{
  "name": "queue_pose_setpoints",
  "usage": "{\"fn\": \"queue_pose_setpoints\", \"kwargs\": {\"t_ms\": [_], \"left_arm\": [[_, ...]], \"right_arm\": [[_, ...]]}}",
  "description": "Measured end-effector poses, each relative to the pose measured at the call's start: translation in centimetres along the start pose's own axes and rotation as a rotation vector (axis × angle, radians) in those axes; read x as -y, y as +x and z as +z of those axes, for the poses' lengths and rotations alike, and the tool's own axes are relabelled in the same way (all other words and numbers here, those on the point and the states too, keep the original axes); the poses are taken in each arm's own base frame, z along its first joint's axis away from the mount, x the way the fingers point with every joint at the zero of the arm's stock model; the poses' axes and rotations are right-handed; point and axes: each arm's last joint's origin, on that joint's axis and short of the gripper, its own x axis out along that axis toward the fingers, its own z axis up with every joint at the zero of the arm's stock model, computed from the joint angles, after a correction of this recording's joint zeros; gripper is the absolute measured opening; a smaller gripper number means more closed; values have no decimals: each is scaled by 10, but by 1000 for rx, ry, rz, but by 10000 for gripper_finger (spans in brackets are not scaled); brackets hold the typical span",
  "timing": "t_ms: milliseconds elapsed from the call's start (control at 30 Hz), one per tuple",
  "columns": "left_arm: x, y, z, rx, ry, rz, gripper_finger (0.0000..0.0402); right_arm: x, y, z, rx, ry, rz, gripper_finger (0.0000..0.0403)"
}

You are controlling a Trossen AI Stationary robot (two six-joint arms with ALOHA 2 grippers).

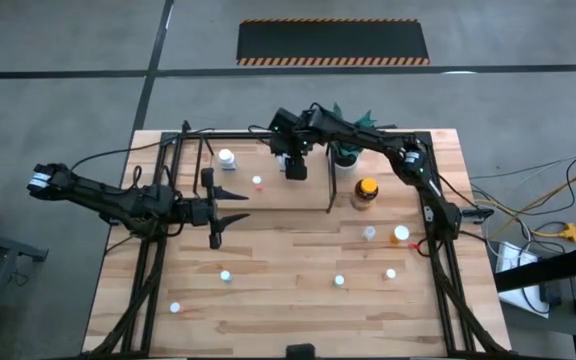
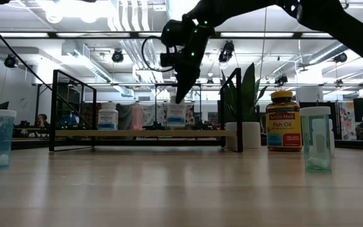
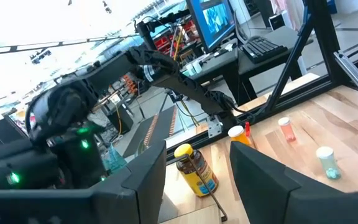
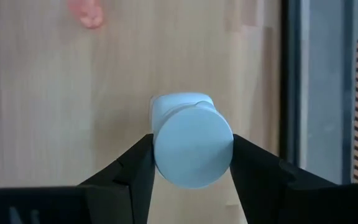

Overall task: Pick and place medicine bottles onto shelf by color
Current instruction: Put the white medicine bottle on the shelf

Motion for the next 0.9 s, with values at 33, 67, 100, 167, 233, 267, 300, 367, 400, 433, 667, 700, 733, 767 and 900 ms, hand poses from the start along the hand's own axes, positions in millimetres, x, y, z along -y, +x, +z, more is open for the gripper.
{"fn": "queue_pose_setpoints", "kwargs": {"t_ms": [33,67,100,167,233,267,300,367,400,433,667,700,733,767,900], "left_arm": [[0,0,0,1,-1,1,162],[0,0,0,1,-1,1,162],[0,0,0,1,0,1,162],[0,0,0,1,0,1,162],[0,0,0,2,-1,1,162],[0,0,0,1,-1,1,162],[0,0,0,1,0,1,162],[0,0,0,1,0,1,162],[0,0,0,1,-1,1,162],[0,0,0,1,-1,1,162],[0,0,0,1,-1,1,162],[0,0,0,2,-1,1,162],[0,0,0,1,-1,1,162],[0,0,0,1,-1,1,162],[0,0,0,1,-1,1,162]], "right_arm": [[0,2,0,-4,-1,4,171],[-1,4,0,-7,-1,6,171],[-1,5,0,-8,2,7,171],[0,6,0,-8,3,3,171],[0,6,0,-11,6,-2,172],[0,6,0,-11,7,-3,173],[0,6,0,-12,12,-4,176],[0,6,0,-11,26,-3,184],[0,6,0,-12,27,-3,189],[0,7,0,-13,26,-2,194],[-1,8,-1,-16,20,0,222],[-1,8,-1,-16,20,-1,224],[-1,8,-1,-16,20,-1,226],[-1,8,-1,-16,20,-1,228],[-1,5,-1,-17,18,0,229]]}}
